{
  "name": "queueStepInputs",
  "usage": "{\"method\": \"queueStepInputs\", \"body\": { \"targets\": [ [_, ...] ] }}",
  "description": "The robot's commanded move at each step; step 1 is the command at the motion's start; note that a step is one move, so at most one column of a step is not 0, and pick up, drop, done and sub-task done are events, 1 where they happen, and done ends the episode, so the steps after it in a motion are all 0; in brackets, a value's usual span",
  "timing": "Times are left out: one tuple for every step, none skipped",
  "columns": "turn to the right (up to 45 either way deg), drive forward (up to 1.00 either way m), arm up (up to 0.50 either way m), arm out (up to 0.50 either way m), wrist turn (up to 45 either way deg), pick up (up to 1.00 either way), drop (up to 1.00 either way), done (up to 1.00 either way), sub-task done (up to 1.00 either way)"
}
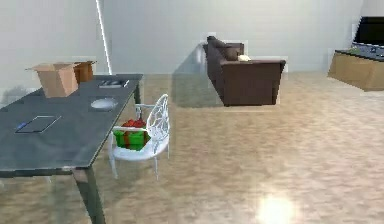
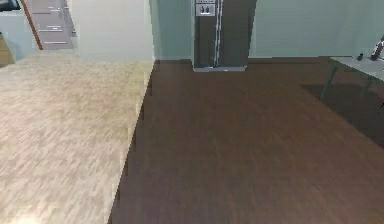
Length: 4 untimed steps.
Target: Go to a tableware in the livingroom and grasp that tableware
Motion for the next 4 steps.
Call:
{"method": "queueStepInputs", "body": {
  "targets": [
    [6.0, 0.00, 0.00, 0.00, 0.0, 0.00, 0.00, 0.00, 0.00],
    [0.0, 0.60, 0.00, 0.00, 0.0, 0.00, 0.00, 0.00, 0.00],
    [6.0, 0.00, 0.00, 0.00, 0.0, 0.00, 0.00, 0.00, 0.00],
    [0.0, 0.25, 0.00, 0.00, 0.0, 0.00, 0.00, 0.00, 0.00]
  ]
}}
